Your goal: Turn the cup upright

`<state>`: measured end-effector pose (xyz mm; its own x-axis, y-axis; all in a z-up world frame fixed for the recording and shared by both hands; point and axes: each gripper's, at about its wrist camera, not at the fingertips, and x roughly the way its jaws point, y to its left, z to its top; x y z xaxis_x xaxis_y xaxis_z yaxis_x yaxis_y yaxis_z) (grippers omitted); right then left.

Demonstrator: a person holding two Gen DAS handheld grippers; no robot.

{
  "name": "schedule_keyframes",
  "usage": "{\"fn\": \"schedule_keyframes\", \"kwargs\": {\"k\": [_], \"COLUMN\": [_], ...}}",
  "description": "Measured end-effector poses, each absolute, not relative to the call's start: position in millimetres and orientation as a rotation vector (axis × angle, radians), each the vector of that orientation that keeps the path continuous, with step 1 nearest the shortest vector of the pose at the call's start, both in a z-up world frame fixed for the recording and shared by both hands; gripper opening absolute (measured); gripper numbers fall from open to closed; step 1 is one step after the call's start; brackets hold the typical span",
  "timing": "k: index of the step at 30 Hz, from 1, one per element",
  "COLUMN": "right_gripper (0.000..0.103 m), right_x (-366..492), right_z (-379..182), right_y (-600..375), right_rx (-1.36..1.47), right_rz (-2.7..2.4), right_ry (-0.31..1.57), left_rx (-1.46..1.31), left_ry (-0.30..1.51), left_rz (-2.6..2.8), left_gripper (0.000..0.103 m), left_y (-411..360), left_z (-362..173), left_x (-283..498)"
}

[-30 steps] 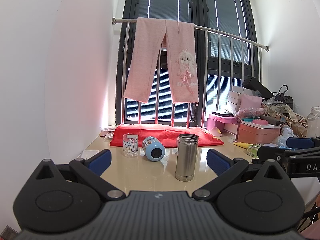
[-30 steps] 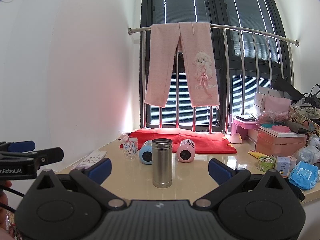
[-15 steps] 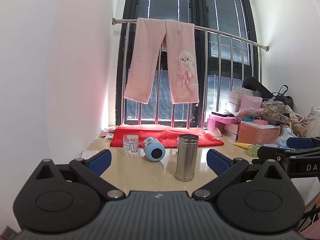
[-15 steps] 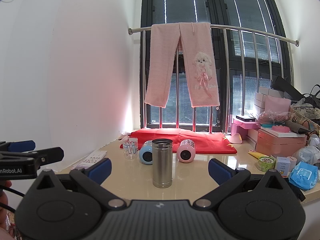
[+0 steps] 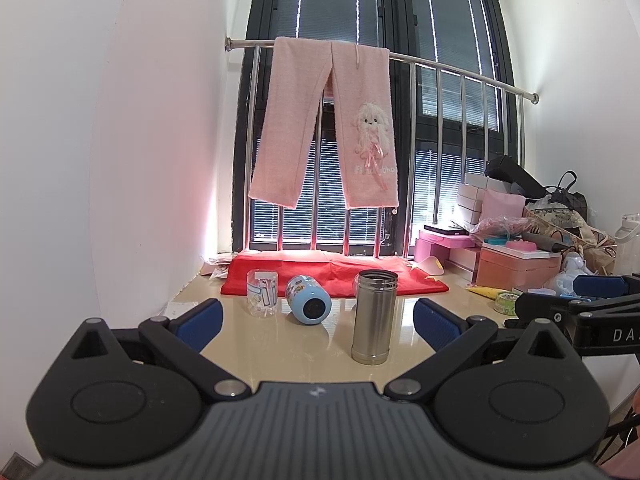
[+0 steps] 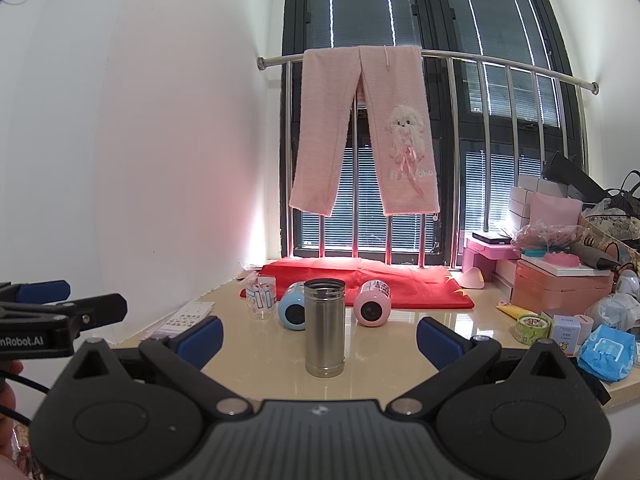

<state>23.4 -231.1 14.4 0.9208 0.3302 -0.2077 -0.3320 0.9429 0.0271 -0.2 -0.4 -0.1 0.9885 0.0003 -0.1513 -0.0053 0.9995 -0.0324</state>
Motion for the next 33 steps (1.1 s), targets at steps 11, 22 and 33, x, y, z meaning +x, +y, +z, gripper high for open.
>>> {"fn": "schedule_keyframes", "kwargs": {"k": [11, 22, 33], "right_gripper": [0.103, 0.103, 0.103], "right_x": [23.9, 24.4, 74.0], "right_z": [13.8, 12.9, 5.9], "right_y": [-230.7, -229.3, -210.5], "right_rx": [-0.009, -0.012, -0.016], "right_rz": [0.341, 0.346, 0.377], "right_ry": [0.214, 0.218, 0.282], "left_rx": [-0.032, -0.031, -0.043], "left_ry": [0.152, 0.153, 0.255], "left_rz": [0.003, 0.005, 0.023], "left_gripper": [0.103, 0.103, 0.103], "left_y": [-0.4, -0.3, 23.1], "left_z": [-0.1, 0.3, 7.9], "left_x": [-0.3, 0.3, 48.8]}}
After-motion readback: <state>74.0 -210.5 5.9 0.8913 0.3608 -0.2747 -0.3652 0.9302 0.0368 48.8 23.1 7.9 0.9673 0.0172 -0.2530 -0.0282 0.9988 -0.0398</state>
